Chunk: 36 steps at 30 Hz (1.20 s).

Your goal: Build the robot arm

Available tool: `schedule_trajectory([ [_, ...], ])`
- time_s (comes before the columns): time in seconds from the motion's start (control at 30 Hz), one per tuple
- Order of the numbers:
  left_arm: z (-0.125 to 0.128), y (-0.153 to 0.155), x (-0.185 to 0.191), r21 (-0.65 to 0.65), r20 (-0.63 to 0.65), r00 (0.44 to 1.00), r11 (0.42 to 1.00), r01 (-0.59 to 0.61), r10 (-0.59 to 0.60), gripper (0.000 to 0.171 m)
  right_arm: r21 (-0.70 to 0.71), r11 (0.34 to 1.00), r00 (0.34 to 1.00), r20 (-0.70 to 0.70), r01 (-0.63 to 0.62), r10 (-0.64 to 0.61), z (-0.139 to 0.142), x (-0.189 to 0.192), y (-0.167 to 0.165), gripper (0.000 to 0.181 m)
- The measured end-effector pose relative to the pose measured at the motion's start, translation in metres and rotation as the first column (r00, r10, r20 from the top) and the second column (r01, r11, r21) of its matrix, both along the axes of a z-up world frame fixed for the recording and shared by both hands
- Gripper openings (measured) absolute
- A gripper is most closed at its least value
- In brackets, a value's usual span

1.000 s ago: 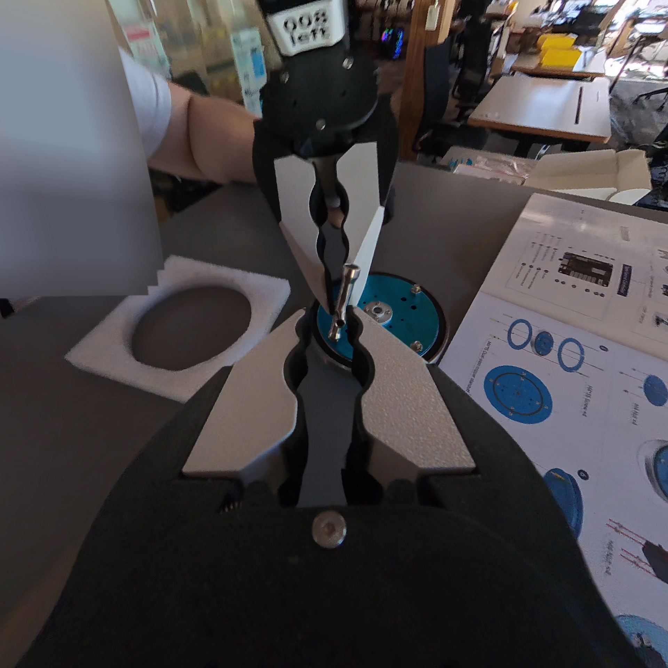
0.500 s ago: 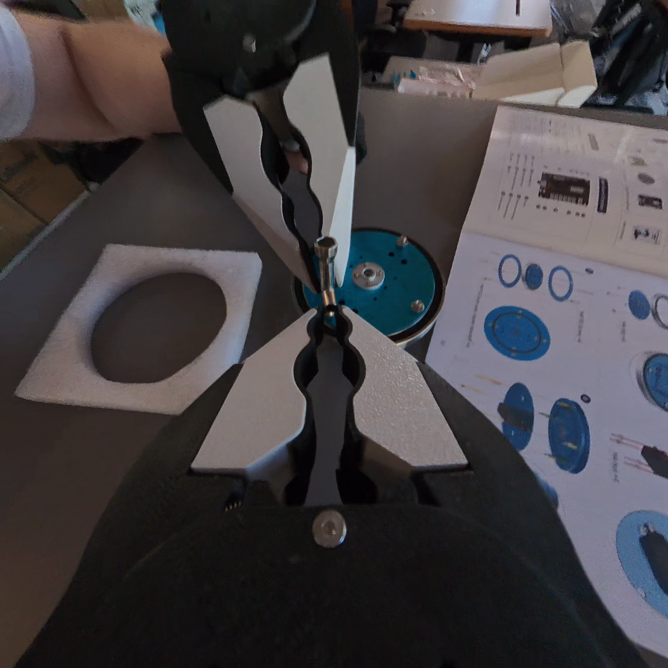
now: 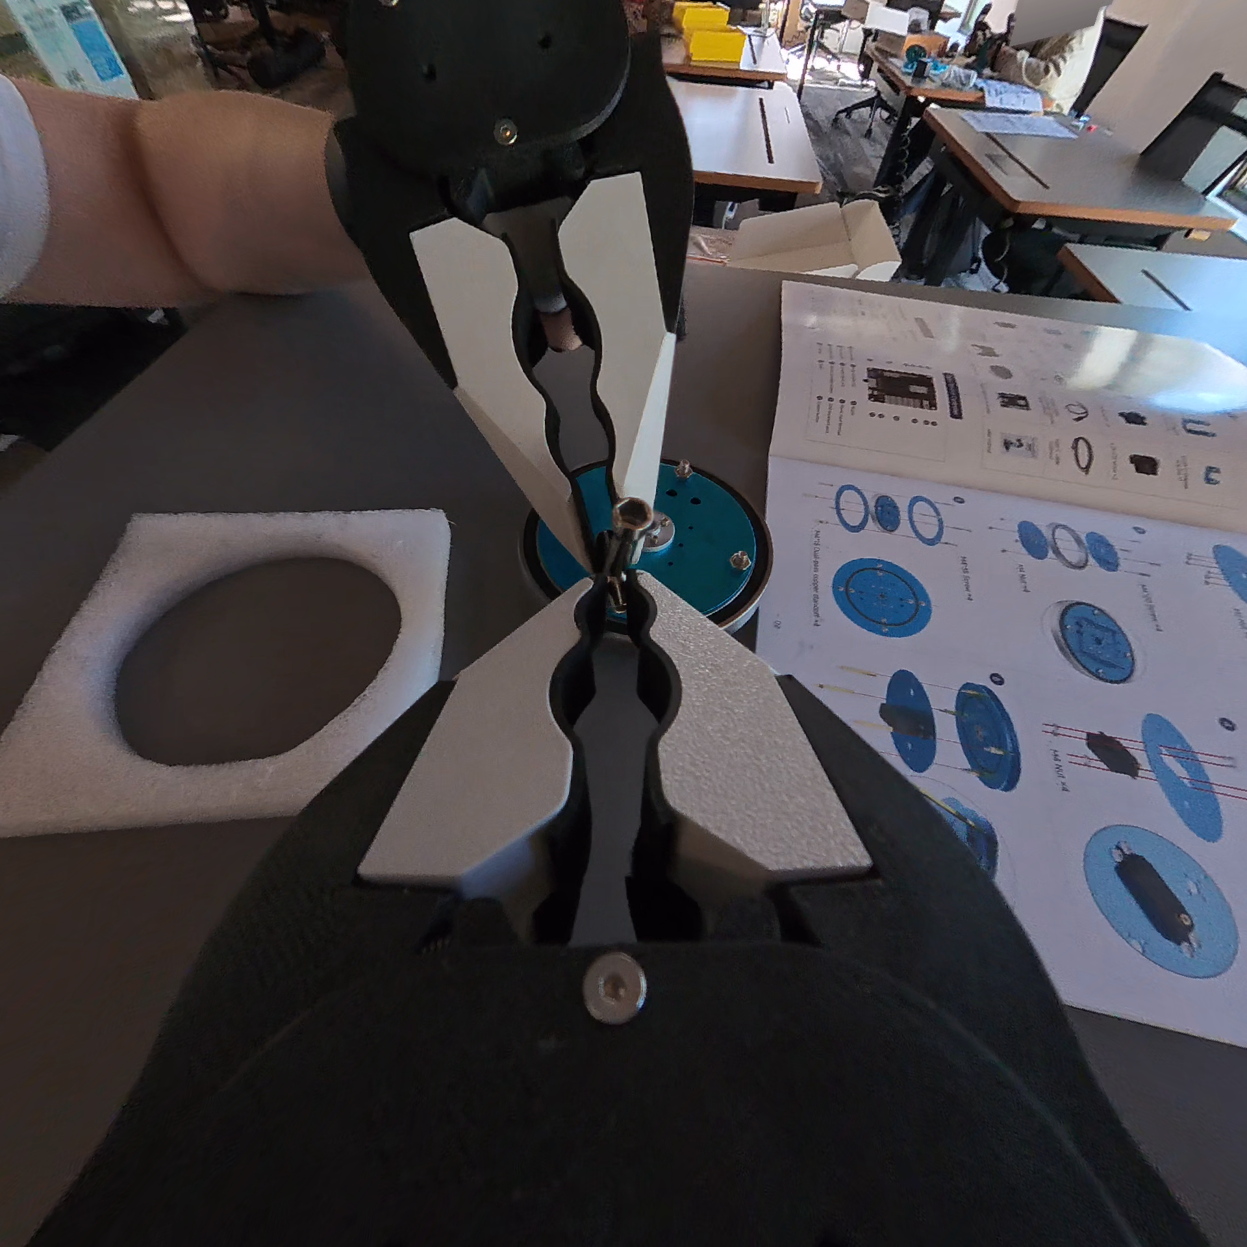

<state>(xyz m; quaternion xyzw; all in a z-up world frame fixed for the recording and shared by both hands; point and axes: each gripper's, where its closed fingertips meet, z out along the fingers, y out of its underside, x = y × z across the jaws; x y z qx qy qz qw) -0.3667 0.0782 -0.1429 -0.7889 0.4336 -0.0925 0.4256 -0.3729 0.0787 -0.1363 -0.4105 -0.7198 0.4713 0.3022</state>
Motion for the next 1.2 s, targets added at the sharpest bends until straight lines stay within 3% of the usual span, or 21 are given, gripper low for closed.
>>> schedule_trajectory([
  [0.33,-0.001,-0.002,-0.003,0.019,0.034,0.999,1.000,-0.014,0.013,0.006,-0.007,0.997,0.997,-0.002,-0.083,0.083,0.001,-0.001,-0.005,0.007],
  [0.63,0.000,-0.001,0.000,0.027,0.077,0.996,0.999,-0.039,0.037,0.006,0.102,0.992,0.997,-0.014,-0.075,0.077,-0.002,-0.001,-0.004,0.008],
  [0.93,0.001,0.000,-0.002,-0.020,0.133,0.990,0.999,-0.051,0.053,0.006,-0.070,0.997,0.996,0.077,-0.033,0.038,-0.003,-0.004,-0.002,0.006],
  [1.2,0.002,0.007,-0.004,-0.156,0.295,0.950,0.986,-0.053,0.098,0.007,-0.271,0.962,0.979,0.204,0.037,0.020,-0.003,-0.007,0.005,0.006],
])
